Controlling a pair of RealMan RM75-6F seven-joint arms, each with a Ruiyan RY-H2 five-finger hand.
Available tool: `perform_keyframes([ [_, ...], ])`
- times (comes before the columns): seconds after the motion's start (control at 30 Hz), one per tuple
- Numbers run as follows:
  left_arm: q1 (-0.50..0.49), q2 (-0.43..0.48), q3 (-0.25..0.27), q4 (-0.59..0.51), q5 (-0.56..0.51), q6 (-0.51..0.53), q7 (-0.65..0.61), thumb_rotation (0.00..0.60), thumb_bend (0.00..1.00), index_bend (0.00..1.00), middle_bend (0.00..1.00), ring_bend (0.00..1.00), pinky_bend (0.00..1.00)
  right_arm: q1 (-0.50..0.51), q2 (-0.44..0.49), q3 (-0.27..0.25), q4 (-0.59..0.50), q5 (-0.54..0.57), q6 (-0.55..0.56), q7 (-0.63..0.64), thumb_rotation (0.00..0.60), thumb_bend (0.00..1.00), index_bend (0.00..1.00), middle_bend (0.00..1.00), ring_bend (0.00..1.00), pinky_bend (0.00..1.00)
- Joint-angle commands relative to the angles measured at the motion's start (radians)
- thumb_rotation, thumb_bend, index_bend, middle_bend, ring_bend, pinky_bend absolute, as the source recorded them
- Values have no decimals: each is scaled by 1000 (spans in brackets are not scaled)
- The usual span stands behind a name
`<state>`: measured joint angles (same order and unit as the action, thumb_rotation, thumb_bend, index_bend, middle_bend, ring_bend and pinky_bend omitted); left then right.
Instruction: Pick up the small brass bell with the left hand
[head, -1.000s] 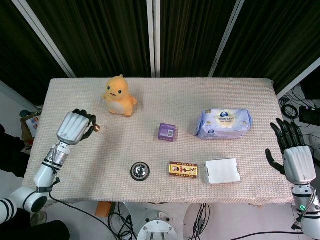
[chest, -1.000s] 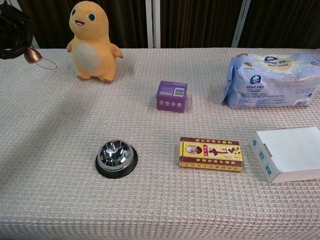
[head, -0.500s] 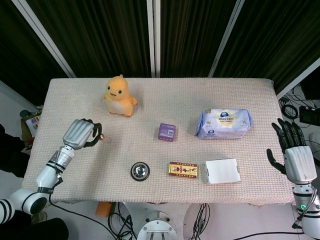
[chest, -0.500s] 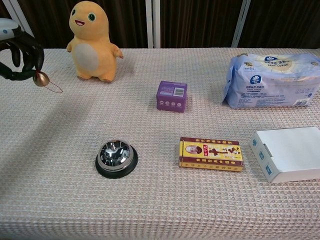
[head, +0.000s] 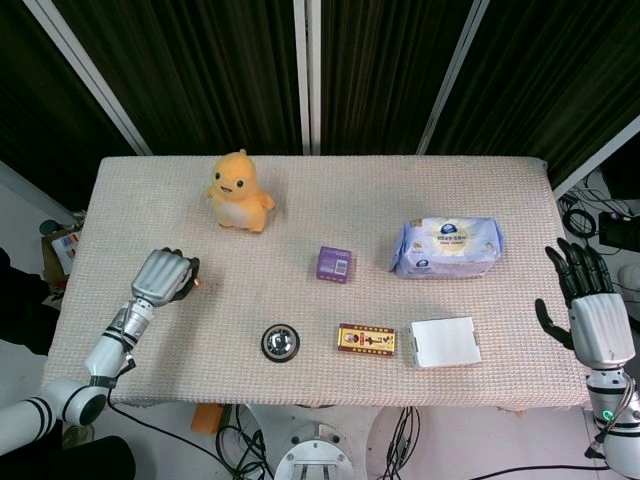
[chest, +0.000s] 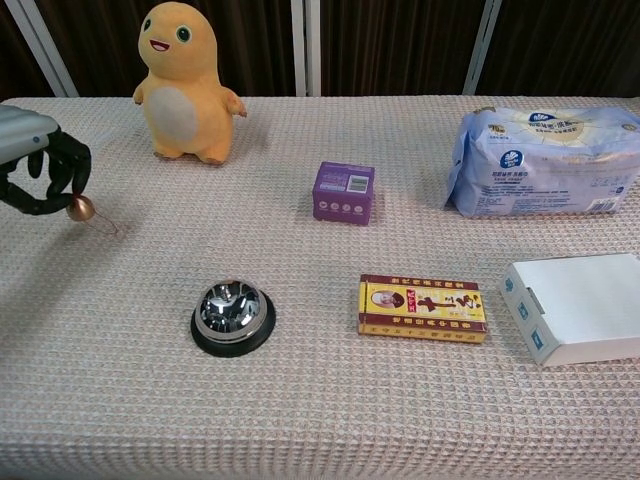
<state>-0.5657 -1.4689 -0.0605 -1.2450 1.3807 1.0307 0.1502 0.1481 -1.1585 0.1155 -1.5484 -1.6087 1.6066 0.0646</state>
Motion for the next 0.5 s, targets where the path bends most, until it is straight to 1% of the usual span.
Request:
perform_keyframes([
  [0.03, 10, -43, 14, 58, 22, 20, -29, 600, 481, 682, 629, 459, 472, 0, 1, 1, -1, 2, 0, 0, 600, 330, 0, 0, 0, 0],
  [0.3, 15, -74, 22, 116, 40, 32, -35, 600, 481, 675, 623, 457, 473, 3, -4, -1, 6, 4, -12, -2, 600, 330, 0, 0, 0, 0],
  [0.5, 15, -86, 24, 140, 46, 34, -37, 600, 481, 632, 590, 437, 472, 6, -3, 2, 3, 5, -15, -8, 600, 330, 0, 0, 0, 0],
])
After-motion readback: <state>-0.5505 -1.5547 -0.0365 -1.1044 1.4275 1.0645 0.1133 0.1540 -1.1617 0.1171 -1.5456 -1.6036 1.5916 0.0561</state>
